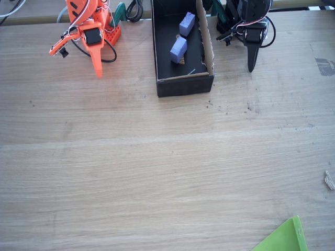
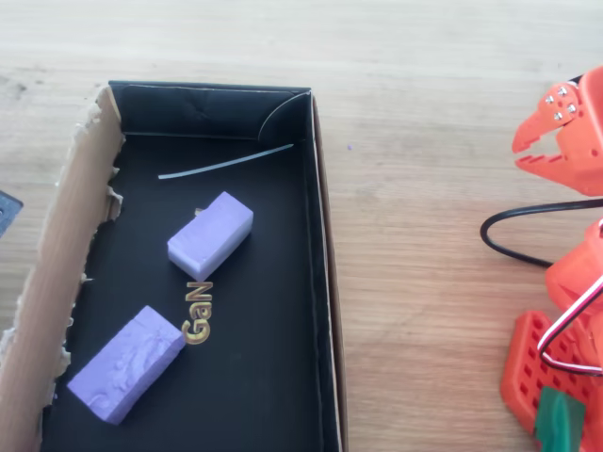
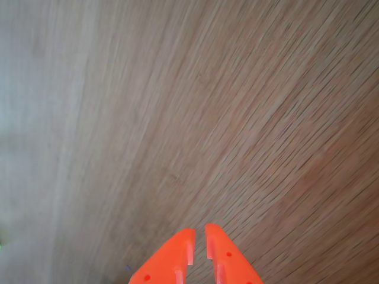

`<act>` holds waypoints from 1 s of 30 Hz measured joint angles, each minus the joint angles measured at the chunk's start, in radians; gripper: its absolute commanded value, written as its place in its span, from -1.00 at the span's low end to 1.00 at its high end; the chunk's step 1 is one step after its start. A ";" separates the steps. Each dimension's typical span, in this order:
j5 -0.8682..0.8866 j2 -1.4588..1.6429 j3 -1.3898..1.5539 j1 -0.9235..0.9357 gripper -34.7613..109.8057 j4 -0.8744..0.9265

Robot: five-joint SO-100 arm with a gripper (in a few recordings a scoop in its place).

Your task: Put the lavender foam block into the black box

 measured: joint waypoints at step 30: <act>-0.017 -0.002 0.000 -0.037 -0.52 0.000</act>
